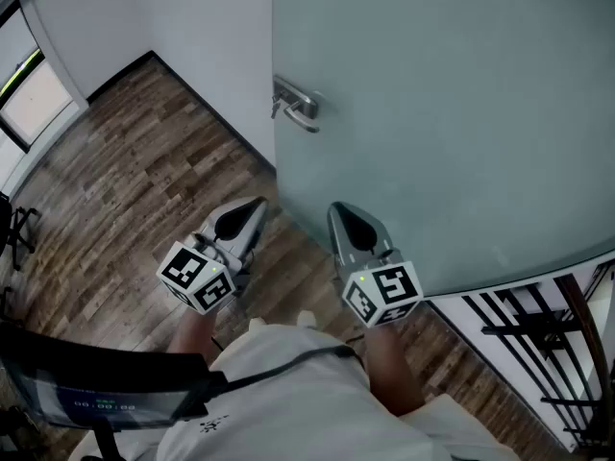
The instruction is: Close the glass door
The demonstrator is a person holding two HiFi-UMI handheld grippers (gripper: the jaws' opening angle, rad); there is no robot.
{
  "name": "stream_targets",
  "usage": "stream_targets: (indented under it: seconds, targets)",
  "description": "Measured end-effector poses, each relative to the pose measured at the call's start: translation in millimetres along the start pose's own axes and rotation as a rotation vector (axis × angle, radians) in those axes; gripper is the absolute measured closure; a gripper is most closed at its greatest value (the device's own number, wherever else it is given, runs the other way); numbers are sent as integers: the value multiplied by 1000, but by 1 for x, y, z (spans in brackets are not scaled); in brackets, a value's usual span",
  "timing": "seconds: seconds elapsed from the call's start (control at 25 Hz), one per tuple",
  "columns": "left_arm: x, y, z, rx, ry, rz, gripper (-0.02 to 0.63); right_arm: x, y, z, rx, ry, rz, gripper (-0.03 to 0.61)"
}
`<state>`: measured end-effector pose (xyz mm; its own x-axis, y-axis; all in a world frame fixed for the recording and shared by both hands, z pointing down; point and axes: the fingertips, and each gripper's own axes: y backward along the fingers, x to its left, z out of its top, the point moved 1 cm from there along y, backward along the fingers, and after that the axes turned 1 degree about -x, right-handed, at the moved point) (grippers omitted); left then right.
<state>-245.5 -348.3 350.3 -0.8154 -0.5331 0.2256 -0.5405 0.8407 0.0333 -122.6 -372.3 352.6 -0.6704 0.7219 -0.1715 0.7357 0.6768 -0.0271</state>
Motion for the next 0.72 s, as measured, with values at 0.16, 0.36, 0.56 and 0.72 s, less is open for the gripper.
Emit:
stream_targets:
  seconds: [0.16,0.36,0.56,0.72]
  targets:
    - [-4,-13,-4,-2,-12,-13,609,-12,3,-3,4,0,1,571]
    - [-12,-22,-10,8,-7,-1,609,-20,8,-5,6,-1,17,571]
    - [-20,-32,-12,15,-10,11,609,-33,15,-2,-14,-63,51,569]
    - [-22,-41,-22,31,-3,31,609,-46,17,-13,3,-85,65,569]
